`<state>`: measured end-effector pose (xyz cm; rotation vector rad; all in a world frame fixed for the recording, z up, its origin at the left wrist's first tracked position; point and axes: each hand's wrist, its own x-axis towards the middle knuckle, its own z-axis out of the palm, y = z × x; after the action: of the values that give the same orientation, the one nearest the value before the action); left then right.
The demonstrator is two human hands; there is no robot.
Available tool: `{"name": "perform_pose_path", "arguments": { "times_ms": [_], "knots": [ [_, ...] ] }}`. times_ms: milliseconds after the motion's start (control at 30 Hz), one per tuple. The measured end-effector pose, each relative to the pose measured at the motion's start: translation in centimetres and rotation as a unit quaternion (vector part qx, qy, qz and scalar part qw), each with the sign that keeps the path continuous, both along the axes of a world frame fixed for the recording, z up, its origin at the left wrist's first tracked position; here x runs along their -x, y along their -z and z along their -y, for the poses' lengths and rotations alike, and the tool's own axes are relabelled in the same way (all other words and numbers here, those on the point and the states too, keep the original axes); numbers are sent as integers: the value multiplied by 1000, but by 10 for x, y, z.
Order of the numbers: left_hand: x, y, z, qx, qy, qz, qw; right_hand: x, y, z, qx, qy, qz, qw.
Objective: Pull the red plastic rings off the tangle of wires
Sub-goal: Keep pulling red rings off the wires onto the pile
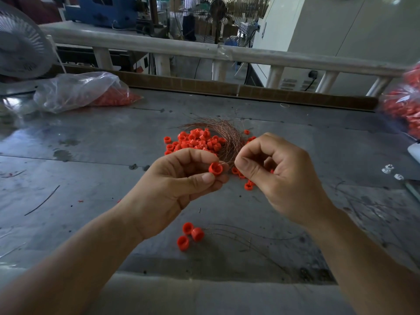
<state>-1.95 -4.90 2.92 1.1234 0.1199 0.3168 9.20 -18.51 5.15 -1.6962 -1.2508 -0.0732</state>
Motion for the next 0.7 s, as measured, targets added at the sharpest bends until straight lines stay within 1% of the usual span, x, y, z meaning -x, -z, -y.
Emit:
{"name": "perform_pose_path", "arguments": {
  "times_ms": [300,567,700],
  "knots": [
    [1,-2,0,-10,-10,4,1000,3,1,-1,6,-18,-18,1000],
    [1,-1,-1,-26,6,15,1000,7,3,-2,16,-38,-15,999],
    [1,0,-1,-38,-1,25,999,9,7,-3,36,-36,-1,999]
  ]
}}
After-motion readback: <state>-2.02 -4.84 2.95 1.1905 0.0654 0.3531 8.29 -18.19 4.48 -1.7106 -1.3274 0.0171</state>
